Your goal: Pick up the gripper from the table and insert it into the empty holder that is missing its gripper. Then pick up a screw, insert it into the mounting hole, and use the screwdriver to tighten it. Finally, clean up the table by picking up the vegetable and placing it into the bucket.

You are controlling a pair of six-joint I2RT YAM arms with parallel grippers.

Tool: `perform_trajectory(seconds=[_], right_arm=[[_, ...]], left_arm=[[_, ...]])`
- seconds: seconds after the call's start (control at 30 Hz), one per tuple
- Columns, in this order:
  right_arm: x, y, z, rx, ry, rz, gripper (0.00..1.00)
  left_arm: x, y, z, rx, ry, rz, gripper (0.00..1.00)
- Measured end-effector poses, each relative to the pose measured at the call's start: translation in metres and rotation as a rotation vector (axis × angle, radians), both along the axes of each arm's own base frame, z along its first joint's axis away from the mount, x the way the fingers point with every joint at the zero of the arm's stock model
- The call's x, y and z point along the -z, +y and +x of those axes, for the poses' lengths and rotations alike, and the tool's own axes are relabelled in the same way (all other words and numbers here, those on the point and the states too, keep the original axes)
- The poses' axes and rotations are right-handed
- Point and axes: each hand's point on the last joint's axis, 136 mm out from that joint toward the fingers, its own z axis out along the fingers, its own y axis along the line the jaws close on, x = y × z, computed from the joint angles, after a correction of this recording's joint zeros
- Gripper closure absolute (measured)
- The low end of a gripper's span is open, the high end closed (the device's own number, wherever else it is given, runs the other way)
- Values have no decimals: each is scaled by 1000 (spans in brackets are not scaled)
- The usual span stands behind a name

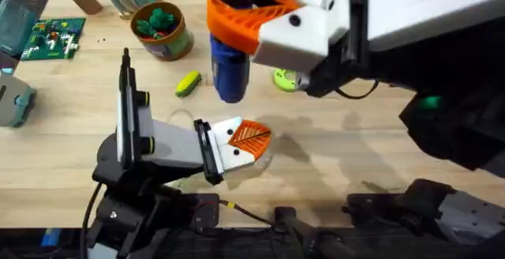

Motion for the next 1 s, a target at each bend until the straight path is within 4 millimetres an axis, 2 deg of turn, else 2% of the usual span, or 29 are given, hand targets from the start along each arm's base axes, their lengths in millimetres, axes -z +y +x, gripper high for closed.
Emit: perform_trajectory(seconds=[0.1, 0.17, 0.33, 0.43, 0.73, 0.87, 1.0], right_arm=[[11, -1, 9, 27, 21, -40, 992], [26, -3, 23, 70, 53, -93, 992], [83, -24, 68, 256, 124, -300, 992], [109, -47, 98, 388, 98, -410, 992], [148, -141, 178, 732, 4, -625, 992], [178, -176, 202, 835, -4, -755, 992], [221, -192, 214, 852, -11, -937, 992]], left_arm=[[0, 0, 0, 0, 0, 0, 994], [0, 0, 0, 0, 0, 0, 994], [1, 0, 0, 1, 7, 2, 994], [1, 0, 0, 1, 8, 2, 994], [2, 0, -1, 4, 9, 2, 994], [2, 0, -1, 4, 10, 2, 994], [2, 0, -1, 4, 9, 2, 994]])
